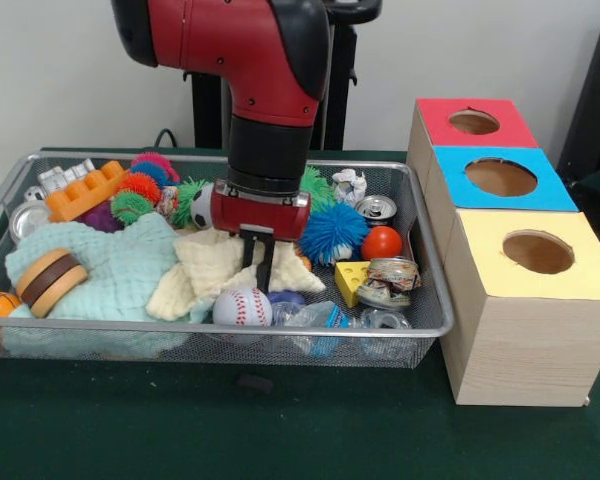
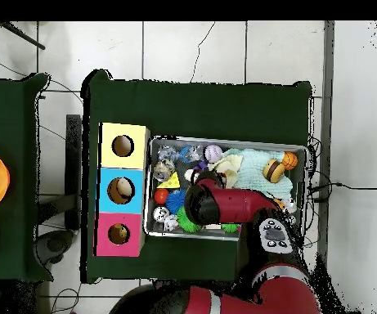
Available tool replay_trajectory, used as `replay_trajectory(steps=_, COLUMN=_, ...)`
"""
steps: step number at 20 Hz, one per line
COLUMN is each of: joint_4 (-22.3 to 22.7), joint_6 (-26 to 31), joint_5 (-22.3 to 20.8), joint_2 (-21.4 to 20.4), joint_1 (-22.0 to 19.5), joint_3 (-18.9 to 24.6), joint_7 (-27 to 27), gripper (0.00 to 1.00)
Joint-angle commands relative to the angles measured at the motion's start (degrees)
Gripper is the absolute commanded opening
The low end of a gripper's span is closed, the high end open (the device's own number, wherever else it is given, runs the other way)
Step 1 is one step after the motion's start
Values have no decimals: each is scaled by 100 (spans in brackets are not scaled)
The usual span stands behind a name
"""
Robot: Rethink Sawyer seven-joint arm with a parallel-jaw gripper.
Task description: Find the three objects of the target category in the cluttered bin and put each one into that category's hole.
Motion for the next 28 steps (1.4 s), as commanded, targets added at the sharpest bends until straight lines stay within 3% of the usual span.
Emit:
replay_trajectory(steps=1, joint_4=138, joint_6=4, joint_5=-113, joint_2=143, joint_1=150, joint_3=5, joint_7=577, gripper=0)
replay_trajectory(steps=5, joint_4=440, joint_6=676, joint_5=-36, joint_2=-673, joint_1=-157, joint_3=442, joint_7=314, gripper=0)
replay_trajectory(steps=11, joint_4=532, joint_6=2296, joint_5=443, joint_2=-1980, joint_1=-907, joint_3=1394, joint_7=-429, gripper=0)
replay_trajectory(steps=16, joint_4=527, joint_6=3538, joint_5=919, joint_2=-2640, joint_1=-982, joint_3=1618, joint_7=-477, gripper=0)
replay_trajectory(steps=22, joint_4=509, joint_6=3834, joint_5=1047, joint_2=-2788, joint_1=-1081, joint_3=1739, joint_7=-476, gripper=0)
replay_trajectory(steps=28, joint_4=459, joint_6=3634, joint_5=862, joint_2=-2671, joint_1=-1255, joint_3=1803, joint_7=-610, gripper=0)
